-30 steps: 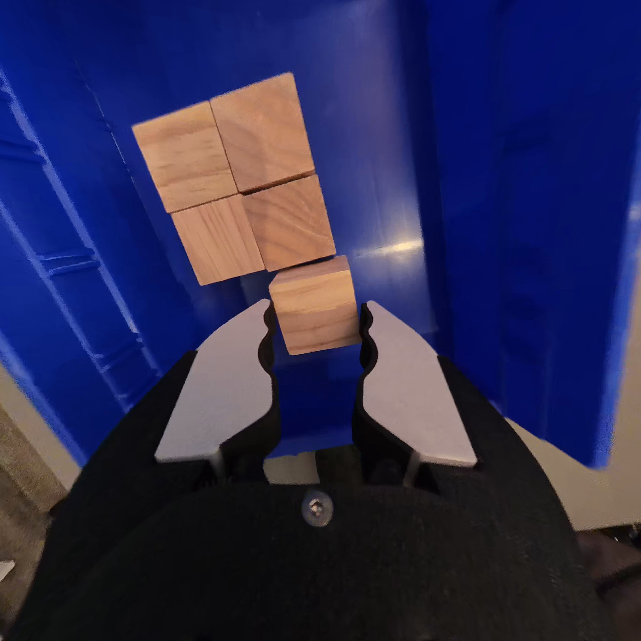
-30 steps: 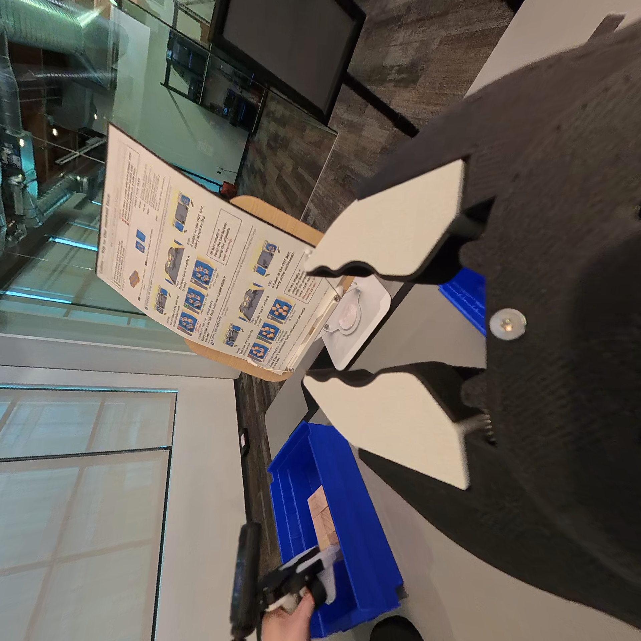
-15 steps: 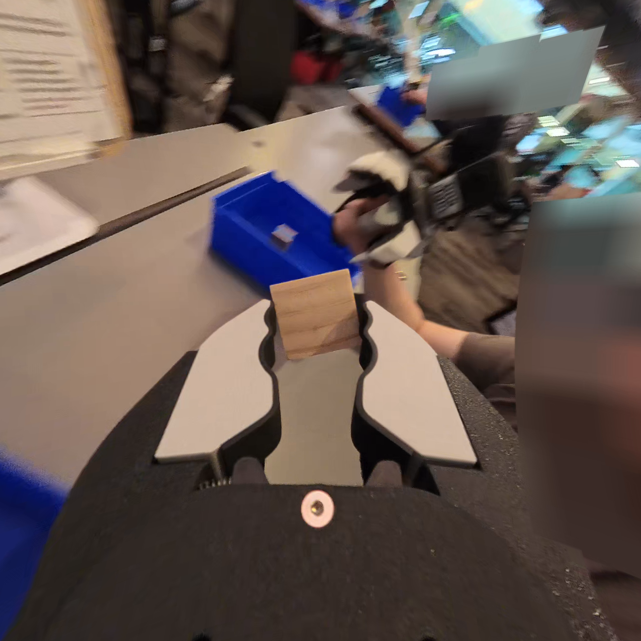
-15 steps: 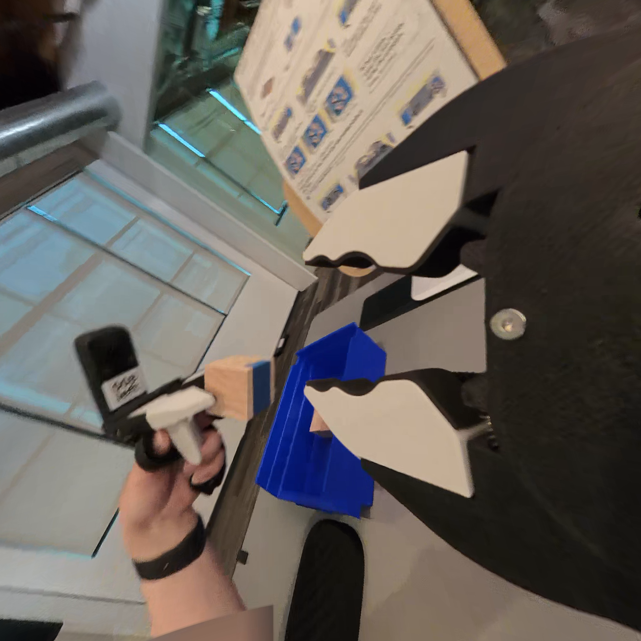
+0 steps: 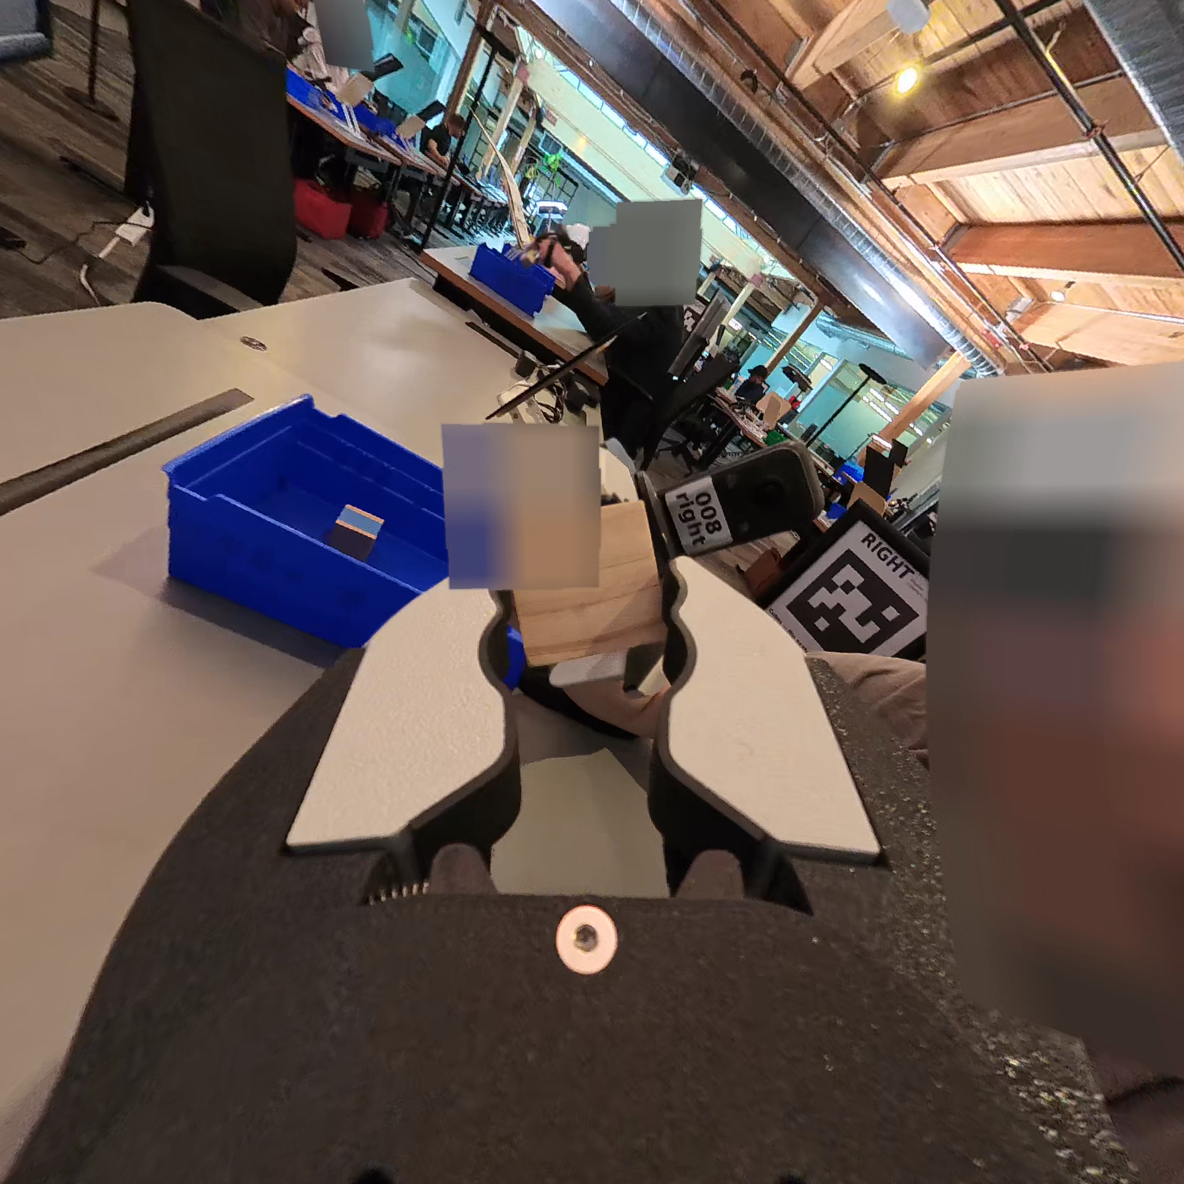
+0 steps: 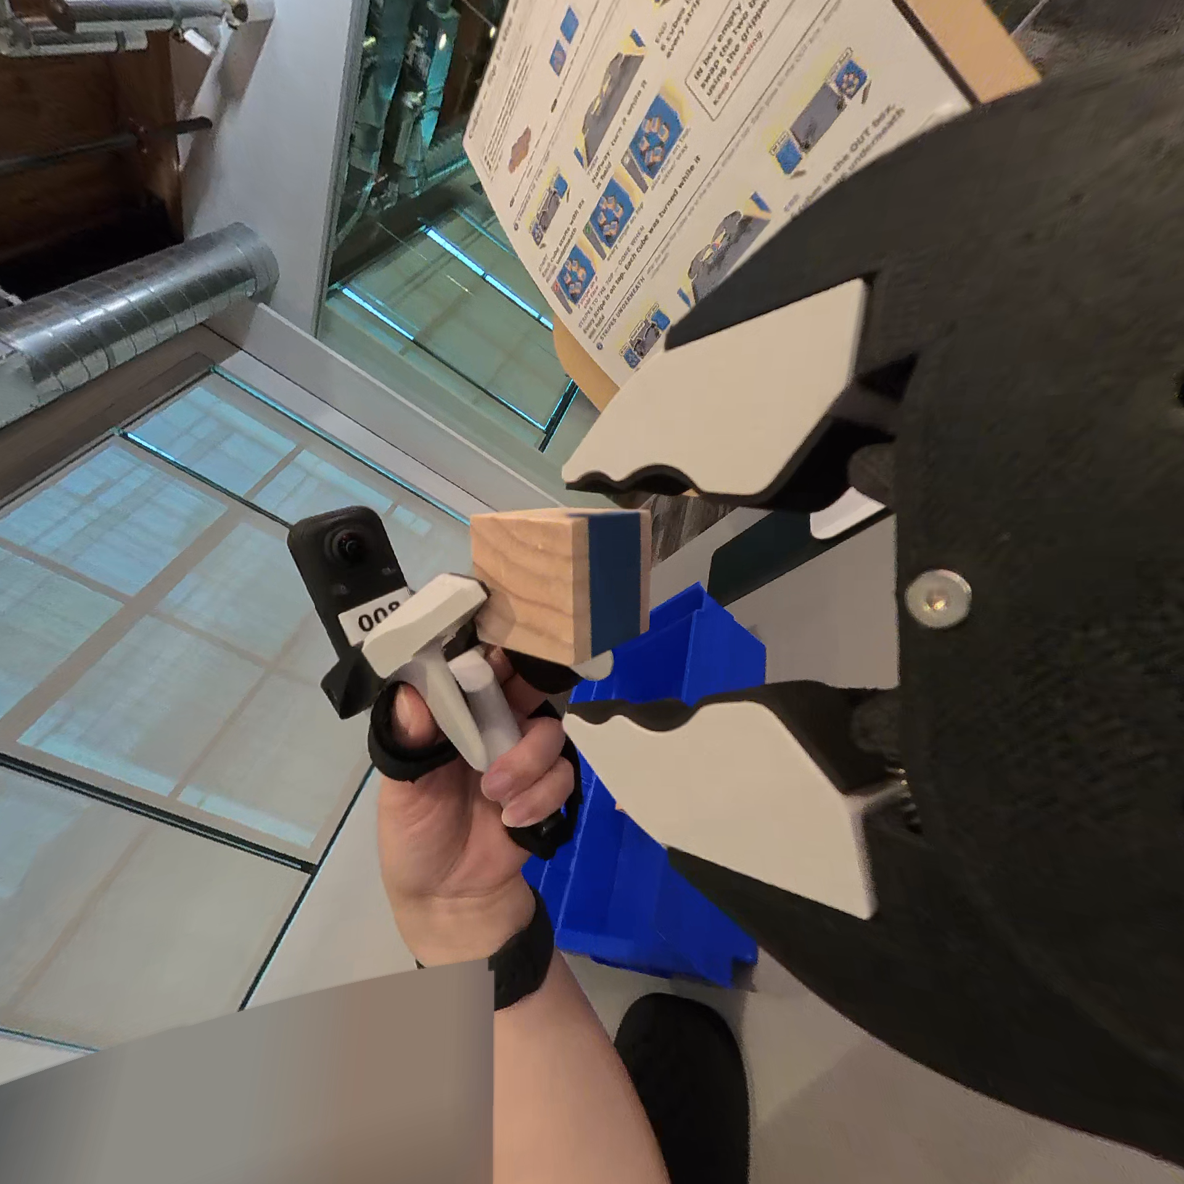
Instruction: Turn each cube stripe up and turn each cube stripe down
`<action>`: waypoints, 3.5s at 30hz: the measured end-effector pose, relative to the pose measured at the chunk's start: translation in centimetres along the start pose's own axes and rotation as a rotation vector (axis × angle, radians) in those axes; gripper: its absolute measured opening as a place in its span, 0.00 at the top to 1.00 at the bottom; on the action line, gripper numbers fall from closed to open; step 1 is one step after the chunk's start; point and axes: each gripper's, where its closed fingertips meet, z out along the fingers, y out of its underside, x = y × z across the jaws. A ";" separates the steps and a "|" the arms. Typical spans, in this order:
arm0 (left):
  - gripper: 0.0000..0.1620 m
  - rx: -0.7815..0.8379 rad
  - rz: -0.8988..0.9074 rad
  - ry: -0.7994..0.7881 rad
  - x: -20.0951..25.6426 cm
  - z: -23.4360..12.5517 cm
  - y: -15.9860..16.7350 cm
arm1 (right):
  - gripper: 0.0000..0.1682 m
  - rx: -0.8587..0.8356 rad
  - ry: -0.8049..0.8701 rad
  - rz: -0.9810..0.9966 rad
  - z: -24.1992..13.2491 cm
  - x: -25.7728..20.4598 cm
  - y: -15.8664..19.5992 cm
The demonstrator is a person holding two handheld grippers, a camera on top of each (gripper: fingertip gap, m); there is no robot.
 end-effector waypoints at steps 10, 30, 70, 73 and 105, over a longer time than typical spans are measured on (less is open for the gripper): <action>0.72 0.009 -0.021 0.029 -0.4 -0.3 0.4 | 0.64 0.038 0.154 0.043 0.7 0.4 1.1; 0.64 -0.027 0.087 -0.184 -1.4 -3.3 0.5 | 0.73 -0.710 0.199 0.350 -9.0 9.5 7.9; 0.68 -0.255 -0.098 -1.268 -11.0 -24.2 5.4 | 0.65 -1.213 0.506 0.714 -22.3 14.1 18.3; 0.69 -0.362 -0.238 -1.287 -12.7 -26.0 8.8 | 0.66 -1.187 0.495 0.692 -21.8 14.3 17.8; 0.69 -0.715 -0.505 -1.420 -19.4 -30.8 17.7 | 0.65 -1.259 0.429 0.657 -21.4 13.2 19.4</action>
